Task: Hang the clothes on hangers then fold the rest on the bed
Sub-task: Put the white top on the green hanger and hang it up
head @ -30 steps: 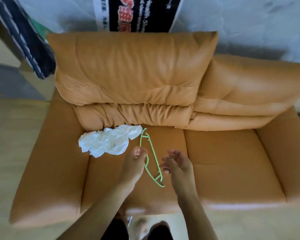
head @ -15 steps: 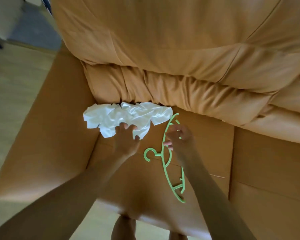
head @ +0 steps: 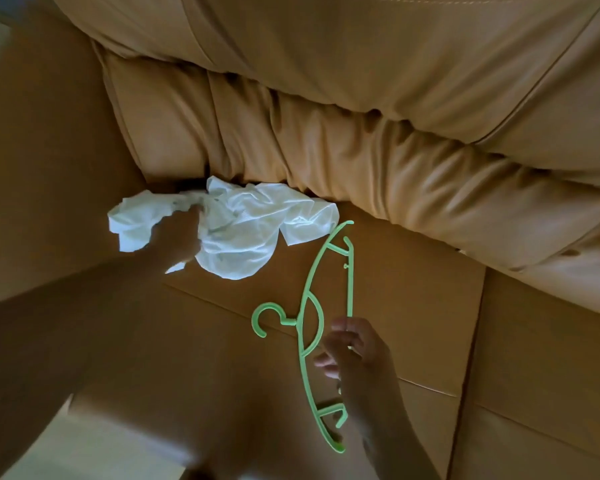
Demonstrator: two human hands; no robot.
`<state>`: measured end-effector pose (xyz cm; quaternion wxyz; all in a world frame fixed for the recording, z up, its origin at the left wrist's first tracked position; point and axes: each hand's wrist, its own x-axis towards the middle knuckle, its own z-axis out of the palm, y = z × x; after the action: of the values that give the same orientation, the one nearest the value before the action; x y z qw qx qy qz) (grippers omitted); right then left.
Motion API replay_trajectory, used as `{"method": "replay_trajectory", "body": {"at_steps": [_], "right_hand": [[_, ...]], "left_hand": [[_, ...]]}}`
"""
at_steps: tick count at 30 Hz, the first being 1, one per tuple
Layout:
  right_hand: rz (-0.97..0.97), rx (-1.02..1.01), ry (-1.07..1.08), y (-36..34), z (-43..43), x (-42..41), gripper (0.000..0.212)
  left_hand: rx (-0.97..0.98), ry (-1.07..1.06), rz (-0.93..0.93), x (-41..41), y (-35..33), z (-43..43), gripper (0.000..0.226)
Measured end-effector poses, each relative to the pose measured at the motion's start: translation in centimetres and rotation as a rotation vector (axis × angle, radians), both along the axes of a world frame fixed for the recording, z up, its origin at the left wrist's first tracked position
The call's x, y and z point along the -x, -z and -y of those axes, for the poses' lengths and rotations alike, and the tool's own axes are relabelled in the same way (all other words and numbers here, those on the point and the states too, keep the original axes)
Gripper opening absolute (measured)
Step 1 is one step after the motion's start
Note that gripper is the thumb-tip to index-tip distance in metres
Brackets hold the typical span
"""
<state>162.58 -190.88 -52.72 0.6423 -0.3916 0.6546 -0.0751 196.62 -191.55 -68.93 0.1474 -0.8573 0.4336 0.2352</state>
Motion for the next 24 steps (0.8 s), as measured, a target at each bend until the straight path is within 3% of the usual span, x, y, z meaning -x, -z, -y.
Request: {"method": "replay_trajectory", "body": {"at_steps": [3, 7, 10, 13, 18, 21, 23, 24], "right_hand": [[0.022, 0.017, -0.009, -1.3, 1.7, -1.1, 0.013], [0.087, -0.011, 0.003, -5.4, 4.2, -3.1, 0.011], [0.184, -0.078, 0.019, -10.6, 5.6, -4.8, 0.019], [0.331, -0.111, 0.063, -16.7, 6.6, -6.3, 0.031], [0.542, -0.043, -0.010, -28.4, 7.8, -6.2, 0.039], [0.443, 0.131, -0.062, -34.6, 8.4, -5.2, 0.032], [0.405, 0.232, -0.102, -38.2, 8.7, -3.7, 0.019], [0.409, 0.275, -0.090, -40.0, 8.7, -2.8, 0.021]], "left_hand": [[0.141, -0.042, -0.090, -0.7, -2.6, -0.6, 0.048], [0.576, -0.187, -0.275, 1.3, -11.5, -1.2, 0.043], [0.749, -0.215, -0.385, 4.9, -21.6, -1.2, 0.042], [0.915, -0.238, -0.633, 9.2, -31.7, -1.0, 0.030], [0.914, -0.229, -0.813, 16.4, -44.8, -1.5, 0.032], [0.817, -0.078, -0.809, 19.0, -50.7, -2.8, 0.043], [0.908, -0.042, -0.875, 19.8, -54.8, -4.2, 0.045], [1.043, -0.055, -0.886, 19.8, -56.6, -4.7, 0.039]]}}
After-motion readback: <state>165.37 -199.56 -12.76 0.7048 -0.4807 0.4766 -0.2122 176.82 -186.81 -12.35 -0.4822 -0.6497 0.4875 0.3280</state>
